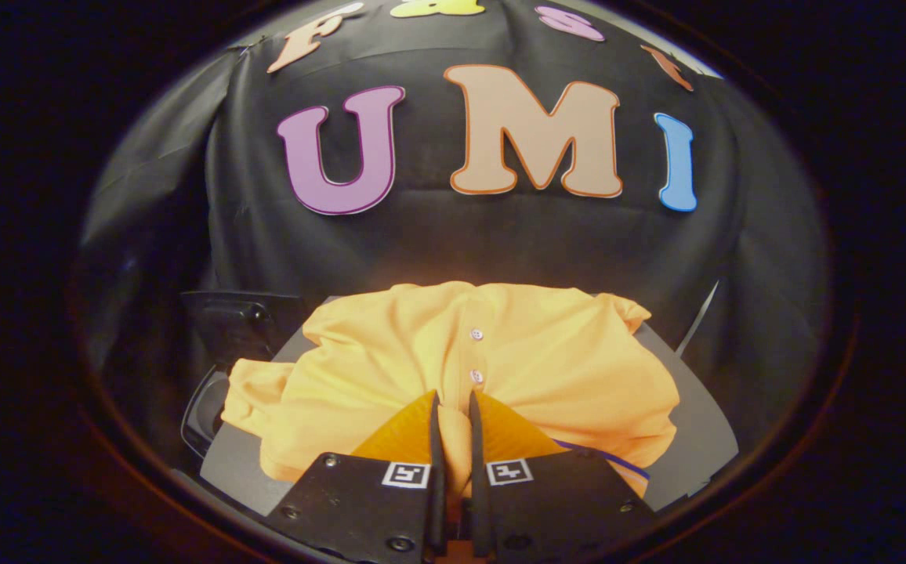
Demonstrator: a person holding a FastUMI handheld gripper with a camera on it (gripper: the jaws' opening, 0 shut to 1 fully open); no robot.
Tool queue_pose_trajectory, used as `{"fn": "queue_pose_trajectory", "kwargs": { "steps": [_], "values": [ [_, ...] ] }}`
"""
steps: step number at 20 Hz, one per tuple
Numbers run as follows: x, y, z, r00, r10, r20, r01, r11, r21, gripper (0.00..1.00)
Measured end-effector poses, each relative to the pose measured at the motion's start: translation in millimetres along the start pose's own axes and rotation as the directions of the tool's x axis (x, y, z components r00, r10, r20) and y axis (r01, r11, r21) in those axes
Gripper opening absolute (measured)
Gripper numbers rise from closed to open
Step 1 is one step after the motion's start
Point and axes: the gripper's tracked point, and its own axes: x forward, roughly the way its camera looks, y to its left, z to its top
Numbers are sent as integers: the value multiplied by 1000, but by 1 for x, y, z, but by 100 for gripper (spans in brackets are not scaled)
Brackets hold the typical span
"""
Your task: Put the clothes into the washing machine and then close the washing machine lid.
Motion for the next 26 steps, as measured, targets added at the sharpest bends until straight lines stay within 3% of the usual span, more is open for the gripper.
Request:
{"fn": "queue_pose_trajectory", "kwargs": {
  "steps": [3,8,11,19,26],
  "values": [
    [-2,0,3,1000,-4,15,3,1000,8,8],
    [-14,17,40,993,54,106,-71,984,164,4],
    [-22,45,64,987,81,136,-101,984,143,3],
    [-37,199,90,948,287,139,-293,956,25,3],
    [1,312,60,924,374,76,-374,927,-15,3]
  ]
}}
